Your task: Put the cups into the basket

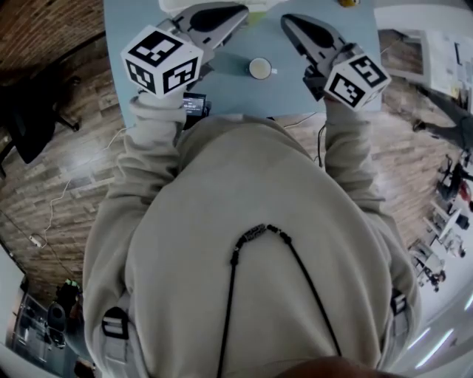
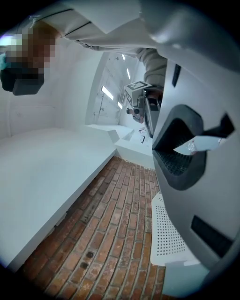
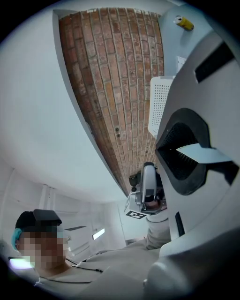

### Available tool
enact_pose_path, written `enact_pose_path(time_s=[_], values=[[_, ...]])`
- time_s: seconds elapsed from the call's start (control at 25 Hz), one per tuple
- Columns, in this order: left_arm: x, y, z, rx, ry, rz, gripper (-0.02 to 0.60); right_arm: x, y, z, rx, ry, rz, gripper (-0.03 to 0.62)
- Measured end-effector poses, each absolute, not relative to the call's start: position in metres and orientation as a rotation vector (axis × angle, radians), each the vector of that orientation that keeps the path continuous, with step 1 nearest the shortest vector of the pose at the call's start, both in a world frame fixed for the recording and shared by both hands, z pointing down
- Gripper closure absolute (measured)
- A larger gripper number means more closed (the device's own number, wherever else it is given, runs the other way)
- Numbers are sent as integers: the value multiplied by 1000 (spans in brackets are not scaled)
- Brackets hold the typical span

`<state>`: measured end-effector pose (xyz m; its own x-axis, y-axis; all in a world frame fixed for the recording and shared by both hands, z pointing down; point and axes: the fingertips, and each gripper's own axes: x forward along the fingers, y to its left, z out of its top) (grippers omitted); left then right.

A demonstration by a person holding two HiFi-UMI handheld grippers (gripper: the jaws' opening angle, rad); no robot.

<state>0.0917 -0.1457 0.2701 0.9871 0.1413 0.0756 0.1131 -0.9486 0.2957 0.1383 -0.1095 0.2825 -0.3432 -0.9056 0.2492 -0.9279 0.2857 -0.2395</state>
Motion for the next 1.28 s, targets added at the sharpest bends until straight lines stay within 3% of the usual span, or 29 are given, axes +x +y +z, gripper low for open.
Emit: enact_pose_path(time_s=[1.28], values=[[117, -126, 291, 2835, 128, 218, 583, 137, -111, 320, 1610, -2552, 576, 582]])
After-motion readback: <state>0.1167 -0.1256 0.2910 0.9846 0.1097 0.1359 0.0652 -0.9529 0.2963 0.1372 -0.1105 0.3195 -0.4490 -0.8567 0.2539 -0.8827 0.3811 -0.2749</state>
